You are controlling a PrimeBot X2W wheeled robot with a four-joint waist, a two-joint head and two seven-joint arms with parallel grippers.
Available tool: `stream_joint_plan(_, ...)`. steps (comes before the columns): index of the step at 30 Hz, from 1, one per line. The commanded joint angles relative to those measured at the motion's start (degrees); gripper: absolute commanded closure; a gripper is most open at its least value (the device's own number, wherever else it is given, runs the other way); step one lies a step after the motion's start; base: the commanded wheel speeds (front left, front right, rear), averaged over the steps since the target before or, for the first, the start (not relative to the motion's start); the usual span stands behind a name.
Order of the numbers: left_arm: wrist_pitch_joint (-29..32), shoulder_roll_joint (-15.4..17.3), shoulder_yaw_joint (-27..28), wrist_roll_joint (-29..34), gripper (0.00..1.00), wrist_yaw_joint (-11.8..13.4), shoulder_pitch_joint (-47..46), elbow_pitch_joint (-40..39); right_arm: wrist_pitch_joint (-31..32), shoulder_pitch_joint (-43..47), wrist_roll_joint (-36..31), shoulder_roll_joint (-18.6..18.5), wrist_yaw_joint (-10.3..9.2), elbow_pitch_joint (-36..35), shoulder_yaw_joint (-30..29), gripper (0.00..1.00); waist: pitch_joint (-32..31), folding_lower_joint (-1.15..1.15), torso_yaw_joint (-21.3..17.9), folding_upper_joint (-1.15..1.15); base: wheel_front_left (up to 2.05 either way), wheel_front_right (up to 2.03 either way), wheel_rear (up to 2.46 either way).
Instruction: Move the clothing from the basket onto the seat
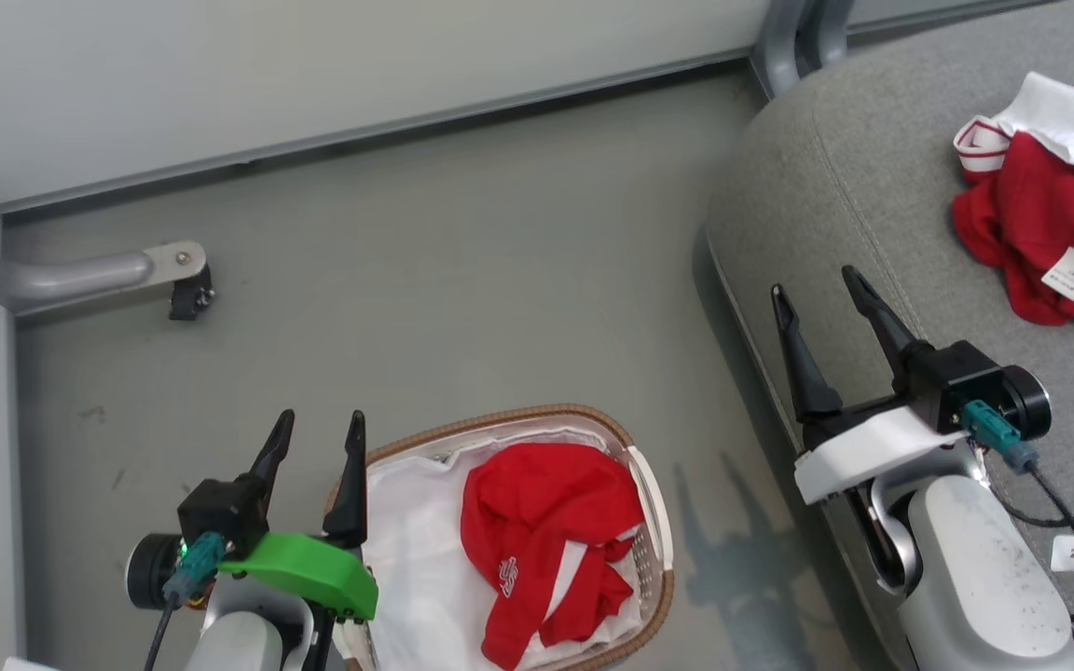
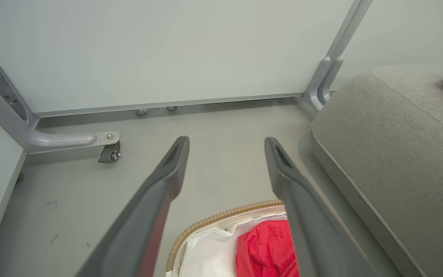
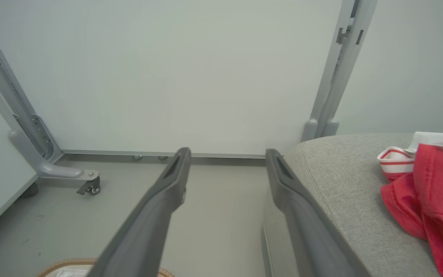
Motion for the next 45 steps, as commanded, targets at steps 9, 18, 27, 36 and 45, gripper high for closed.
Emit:
stream_joint_plan(9,0.03,4.83,-10.83,-5.79,0.0,-0.21,-9.99,4.23,-0.01,-6.11,5.59,0.09,-0.06,-3.16,3.42,0.0,14.54,0.0,-10.04,0.0,0.0,0.0,0.0)
stream_joint_plan(18,0.03,8.91,-19.39,-8.59,0.0,-0.21,-16.26,7.89,-0.01,-8.42,8.72,0.15,-0.06,-6.41,5.69,0.0,21.74,0.0,-15.15,0.0,0.0,0.0,0.0)
stream_joint_plan(27,0.04,12.73,-27.93,-12.51,0.0,-0.21,-19.7,13.86,-0.01,-10.2,11.34,0.15,-0.06,-9.82,6.56,0.0,28.25,0.0,-18.18,0.0,0.0,0.0,0.0)
stream_joint_plan(36,0.03,14.92,-37.18,-17.05,0.0,-0.21,-24.34,19.06,-0.01,-11.36,11.69,0.13,-0.06,-11.95,6.38,0.0,33.38,0.0,-18.44,0.0,0.0,0.0,0.0)
stream_joint_plan(45,0.04,15.45,-45.81,-21.68,0.0,-0.21,-29.22,23.54,-0.01,-12.18,11.83,0.11,-0.06,-12.48,5.28,0.0,36.36,0.0,-16.85,0.0,0.0,0.0,0.0)
